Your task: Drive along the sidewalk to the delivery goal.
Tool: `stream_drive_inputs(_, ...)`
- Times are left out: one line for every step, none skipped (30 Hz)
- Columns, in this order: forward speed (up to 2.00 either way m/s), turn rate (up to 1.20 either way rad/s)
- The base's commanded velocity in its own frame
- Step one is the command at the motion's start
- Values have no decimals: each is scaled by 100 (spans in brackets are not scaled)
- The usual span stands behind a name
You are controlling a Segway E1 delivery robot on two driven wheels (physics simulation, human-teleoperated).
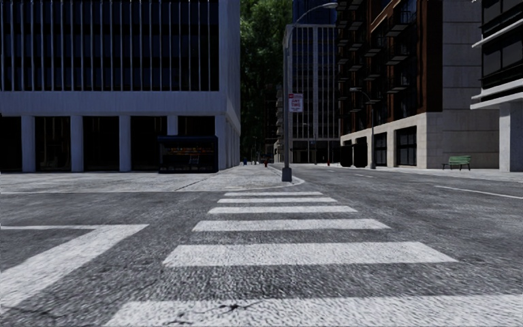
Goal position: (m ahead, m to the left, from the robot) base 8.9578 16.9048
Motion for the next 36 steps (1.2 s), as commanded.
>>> stream_drive_inputs(136,0)
stream_drive_inputs(136,0)
stream_drive_inputs(136,0)
stream_drive_inputs(137,0)
stream_drive_inputs(137,0)
stream_drive_inputs(142,0)
stream_drive_inputs(153,0)
stream_drive_inputs(165,0)
stream_drive_inputs(165,0)
stream_drive_inputs(184,0)
stream_drive_inputs(200,0)
stream_drive_inputs(200,0)
stream_drive_inputs(200,0)
stream_drive_inputs(200,0)
stream_drive_inputs(200,0)
stream_drive_inputs(200,0)
stream_drive_inputs(200,0)
stream_drive_inputs(200,0)
stream_drive_inputs(200,0)
stream_drive_inputs(200,0)
stream_drive_inputs(200,0)
stream_drive_inputs(200,0)
stream_drive_inputs(200,0)
stream_drive_inputs(200,0)
stream_drive_inputs(200,0)
stream_drive_inputs(200,0)
stream_drive_inputs(200,0)
stream_drive_inputs(200,0)
stream_drive_inputs(200,0)
stream_drive_inputs(200,0)
stream_drive_inputs(200,0)
stream_drive_inputs(200,0)
stream_drive_inputs(200,0)
stream_drive_inputs(200,0)
stream_drive_inputs(200,0)
stream_drive_inputs(200,0)
